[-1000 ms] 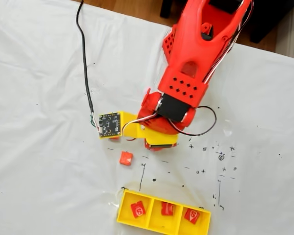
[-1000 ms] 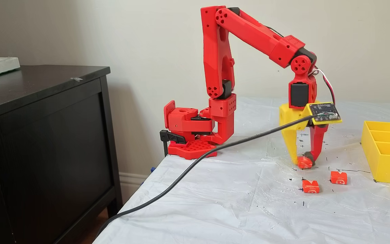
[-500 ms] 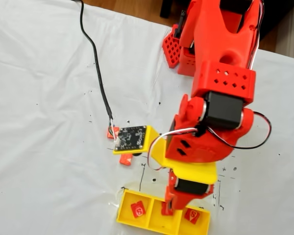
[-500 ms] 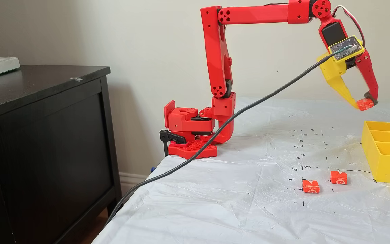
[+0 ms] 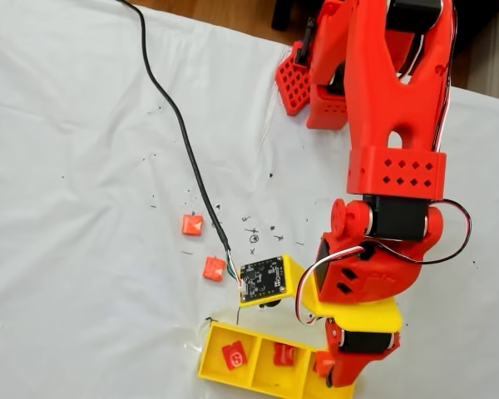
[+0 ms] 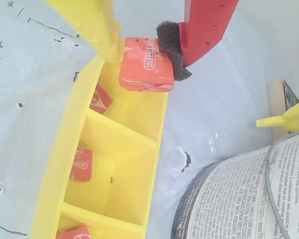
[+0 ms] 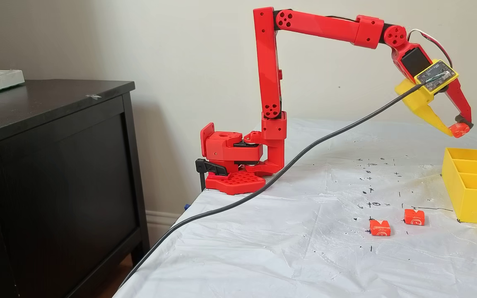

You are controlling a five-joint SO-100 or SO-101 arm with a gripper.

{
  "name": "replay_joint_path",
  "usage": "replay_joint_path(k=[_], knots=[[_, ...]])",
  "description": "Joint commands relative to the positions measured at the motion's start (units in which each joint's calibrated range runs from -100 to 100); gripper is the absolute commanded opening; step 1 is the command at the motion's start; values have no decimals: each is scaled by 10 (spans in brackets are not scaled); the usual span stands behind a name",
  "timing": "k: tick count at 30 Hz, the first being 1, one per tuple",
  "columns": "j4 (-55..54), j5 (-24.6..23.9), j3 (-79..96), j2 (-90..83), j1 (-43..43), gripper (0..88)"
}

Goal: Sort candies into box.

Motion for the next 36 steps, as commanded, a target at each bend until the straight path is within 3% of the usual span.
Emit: replay_joint_path(k=[1, 18, 24, 30, 34, 36], knots=[[-47, 6, -19, 0, -16, 2], [-33, 8, -30, 34, -27, 12], [-24, 6, -31, 28, -25, 272], [-16, 8, -31, 22, -24, 399], [-5, 12, -32, 9, -23, 361], [7, 12, -37, -5, -18, 193]])
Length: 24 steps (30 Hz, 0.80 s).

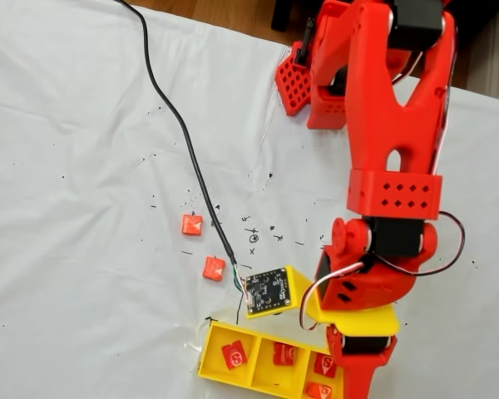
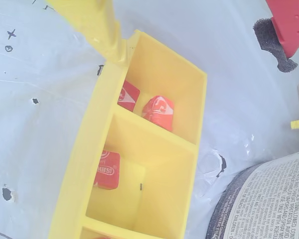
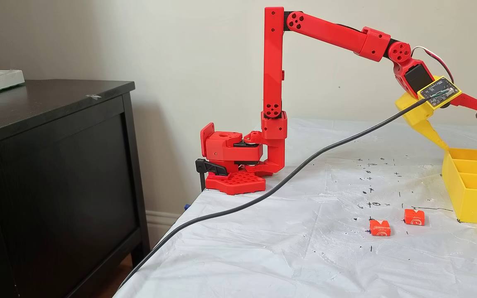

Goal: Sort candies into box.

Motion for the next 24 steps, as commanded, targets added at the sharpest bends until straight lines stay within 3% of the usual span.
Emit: replay_joint_path(k=[1, 2, 14, 24], knots=[[21, 4, -43, -64, -3, 95], [33, 4, -48, -69, 0, 7], [216, 35, -108, -131, 82, 2], [336, 137, -106, -154, 243, 2]])
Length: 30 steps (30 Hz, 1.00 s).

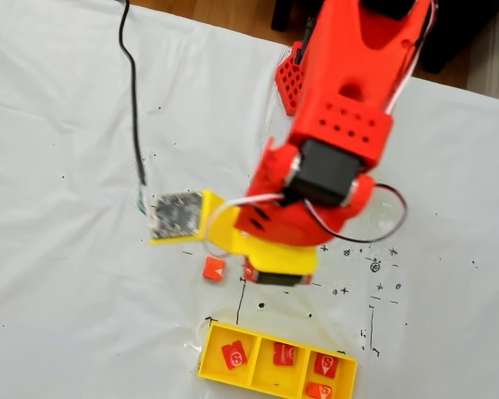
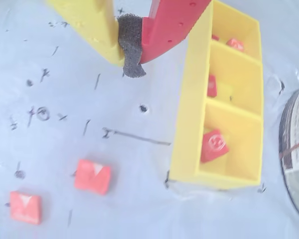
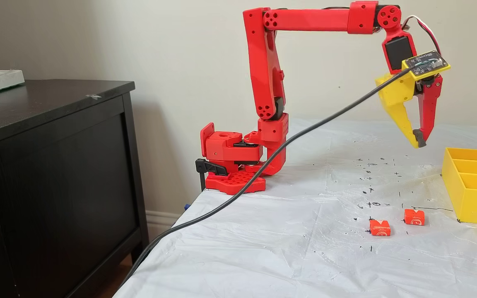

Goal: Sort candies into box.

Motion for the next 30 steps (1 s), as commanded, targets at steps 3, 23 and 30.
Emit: replay_joint_path(k=[3, 23, 30], knots=[[29, 65, -9, -27, 75, 2], [28, 80, -119, 190, 105, 241], [25, 82, -115, 196, 106, 303]])
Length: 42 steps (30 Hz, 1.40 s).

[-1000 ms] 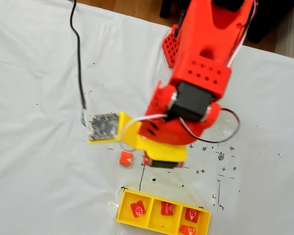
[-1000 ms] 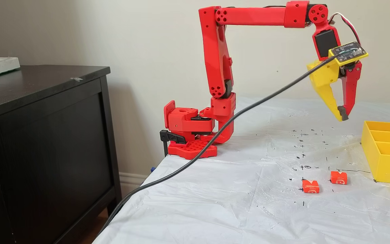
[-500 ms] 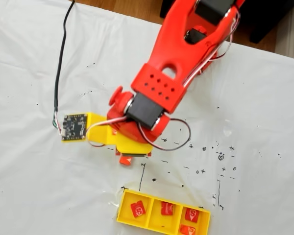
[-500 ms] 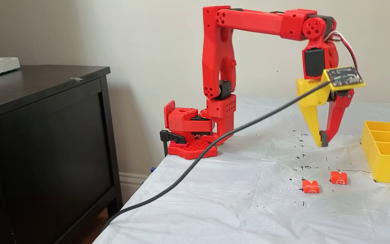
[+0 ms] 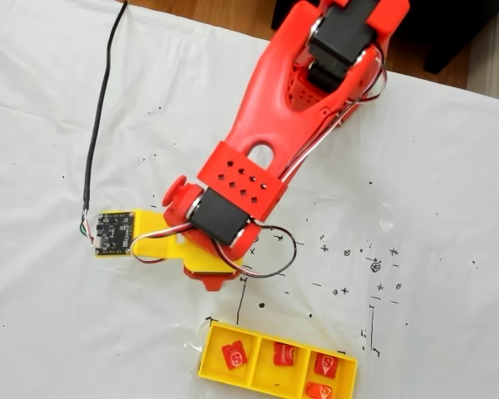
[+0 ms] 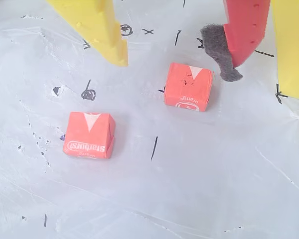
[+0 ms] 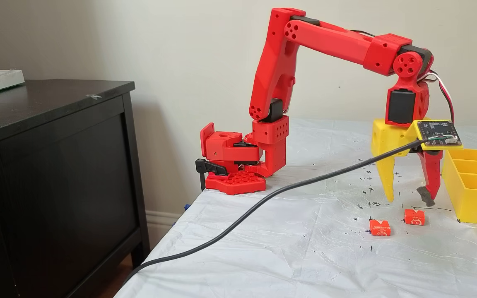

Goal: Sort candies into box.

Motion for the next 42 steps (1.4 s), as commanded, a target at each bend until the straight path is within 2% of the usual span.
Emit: replay_joint_path(k=[1, 19, 37, 40, 42], knots=[[-4, 0, -43, -15, -3, 312], [-41, -1, -51, 43, -13, 302], [-79, -5, 1, 56, -19, 251], [-81, -8, 1, 61, -20, 155], [-79, -9, 0, 62, -21, 37]])
